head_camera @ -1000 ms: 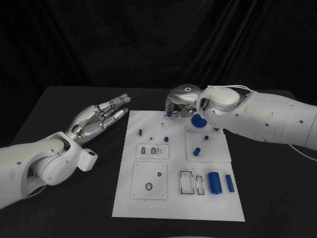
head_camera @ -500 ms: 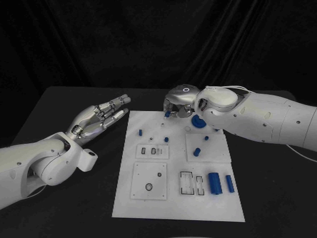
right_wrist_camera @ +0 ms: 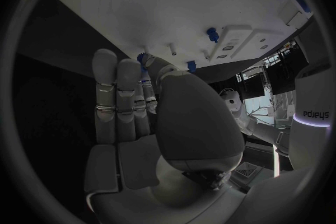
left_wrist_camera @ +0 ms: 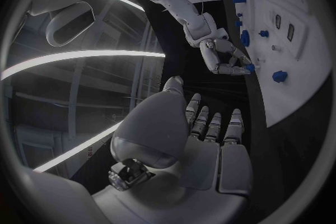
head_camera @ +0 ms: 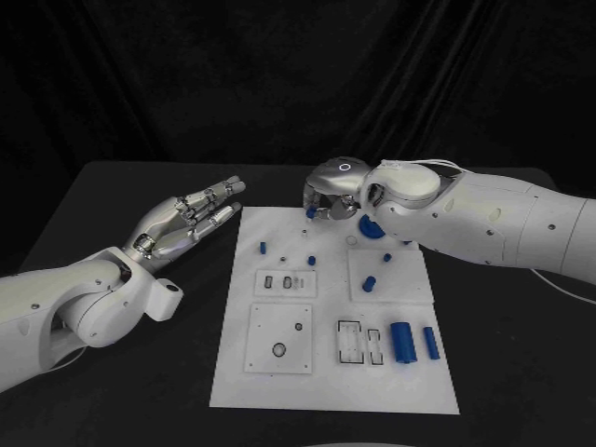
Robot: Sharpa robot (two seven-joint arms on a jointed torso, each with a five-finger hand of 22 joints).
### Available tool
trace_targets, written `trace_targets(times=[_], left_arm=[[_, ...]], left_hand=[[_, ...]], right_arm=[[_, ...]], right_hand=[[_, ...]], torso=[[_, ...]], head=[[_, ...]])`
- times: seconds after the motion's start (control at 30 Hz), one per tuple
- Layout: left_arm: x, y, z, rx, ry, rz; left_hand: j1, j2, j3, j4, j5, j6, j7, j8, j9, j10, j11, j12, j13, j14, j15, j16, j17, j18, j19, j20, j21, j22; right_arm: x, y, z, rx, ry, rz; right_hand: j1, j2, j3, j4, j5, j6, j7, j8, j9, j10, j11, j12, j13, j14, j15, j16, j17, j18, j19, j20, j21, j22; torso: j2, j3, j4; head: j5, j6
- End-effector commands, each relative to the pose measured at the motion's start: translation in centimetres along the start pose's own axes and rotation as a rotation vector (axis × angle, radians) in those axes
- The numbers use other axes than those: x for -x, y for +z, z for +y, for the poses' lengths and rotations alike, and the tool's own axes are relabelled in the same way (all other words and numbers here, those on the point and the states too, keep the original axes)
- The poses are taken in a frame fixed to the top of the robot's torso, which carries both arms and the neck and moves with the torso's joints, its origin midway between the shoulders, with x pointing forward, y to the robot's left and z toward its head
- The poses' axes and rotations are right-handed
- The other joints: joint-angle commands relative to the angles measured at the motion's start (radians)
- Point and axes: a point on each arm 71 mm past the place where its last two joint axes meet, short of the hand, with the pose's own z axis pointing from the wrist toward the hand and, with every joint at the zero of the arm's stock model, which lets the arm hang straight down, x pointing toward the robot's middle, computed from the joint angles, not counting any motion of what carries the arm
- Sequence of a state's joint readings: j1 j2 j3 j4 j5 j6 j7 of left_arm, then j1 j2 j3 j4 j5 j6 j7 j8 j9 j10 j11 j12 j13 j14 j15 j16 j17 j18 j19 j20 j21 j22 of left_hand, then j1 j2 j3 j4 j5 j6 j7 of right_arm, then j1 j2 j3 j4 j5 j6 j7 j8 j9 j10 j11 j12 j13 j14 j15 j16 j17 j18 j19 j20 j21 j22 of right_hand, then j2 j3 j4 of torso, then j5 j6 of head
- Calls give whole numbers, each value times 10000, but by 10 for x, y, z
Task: Assemble the parts on the task board
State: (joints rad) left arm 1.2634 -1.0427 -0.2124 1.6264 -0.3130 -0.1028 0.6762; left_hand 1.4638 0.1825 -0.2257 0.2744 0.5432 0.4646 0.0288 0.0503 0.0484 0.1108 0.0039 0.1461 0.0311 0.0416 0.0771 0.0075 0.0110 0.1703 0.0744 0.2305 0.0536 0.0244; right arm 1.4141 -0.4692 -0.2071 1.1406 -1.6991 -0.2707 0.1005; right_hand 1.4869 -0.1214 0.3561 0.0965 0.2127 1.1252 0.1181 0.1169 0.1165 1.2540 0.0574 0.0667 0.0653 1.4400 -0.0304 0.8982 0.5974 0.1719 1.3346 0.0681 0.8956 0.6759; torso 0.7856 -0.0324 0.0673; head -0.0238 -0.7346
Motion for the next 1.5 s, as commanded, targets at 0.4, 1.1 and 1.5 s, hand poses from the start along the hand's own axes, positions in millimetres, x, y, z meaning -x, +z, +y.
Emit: trace_targets(times=[0.4, 1.1, 1.5], left_arm=[[-2, 2, -4, -391, -90, 222], [-2, 2, -3, -370, -90, 228], [-1, 2, -3, -353, -83, 224]], left_hand=[[142, 0, 65, -19, 46, 62, 78, 16, 11, 51, 87, 87, 14, 46, 111, 60, 16, 113, 31, 73, 73, 19], [154, 4, 72, -19, 57, 68, 101, 18, 12, 53, 111, 86, 14, 50, 117, 61, 16, 112, 33, 83, 74, 19], [154, 4, 72, -19, 57, 68, 101, 18, 12, 53, 111, 86, 14, 50, 117, 61, 16, 112, 33, 83, 74, 19]], right_arm=[[-7, 2, 1, -248, 64, 385], [-10, 0, 0, -356, 110, 690], [-11, 0, 2, -288, 133, 711]], right_hand=[[-124, -60, 191, -48, 90, -293, 69, -243, 168, -380, 85, -61, -19, -142, 76, -205, -95, -138, -298, 61, 78, 103], [-119, -101, 248, -85, 85, -398, 70, -322, 151, -533, 117, -55, -16, -224, 102, -290, -159, -133, -408, 93, 110, 173], [-131, -116, 267, -90, 85, -431, 84, -348, 146, -581, 134, -53, -14, -268, 115, -344, -207, -129, -461, 106, 107, 183]], torso=[[-6, -1, 3], [-6, -1, -2], [-7, 1, -6]], head=[[-6, -81], [-11, -156], [-13, -202]])
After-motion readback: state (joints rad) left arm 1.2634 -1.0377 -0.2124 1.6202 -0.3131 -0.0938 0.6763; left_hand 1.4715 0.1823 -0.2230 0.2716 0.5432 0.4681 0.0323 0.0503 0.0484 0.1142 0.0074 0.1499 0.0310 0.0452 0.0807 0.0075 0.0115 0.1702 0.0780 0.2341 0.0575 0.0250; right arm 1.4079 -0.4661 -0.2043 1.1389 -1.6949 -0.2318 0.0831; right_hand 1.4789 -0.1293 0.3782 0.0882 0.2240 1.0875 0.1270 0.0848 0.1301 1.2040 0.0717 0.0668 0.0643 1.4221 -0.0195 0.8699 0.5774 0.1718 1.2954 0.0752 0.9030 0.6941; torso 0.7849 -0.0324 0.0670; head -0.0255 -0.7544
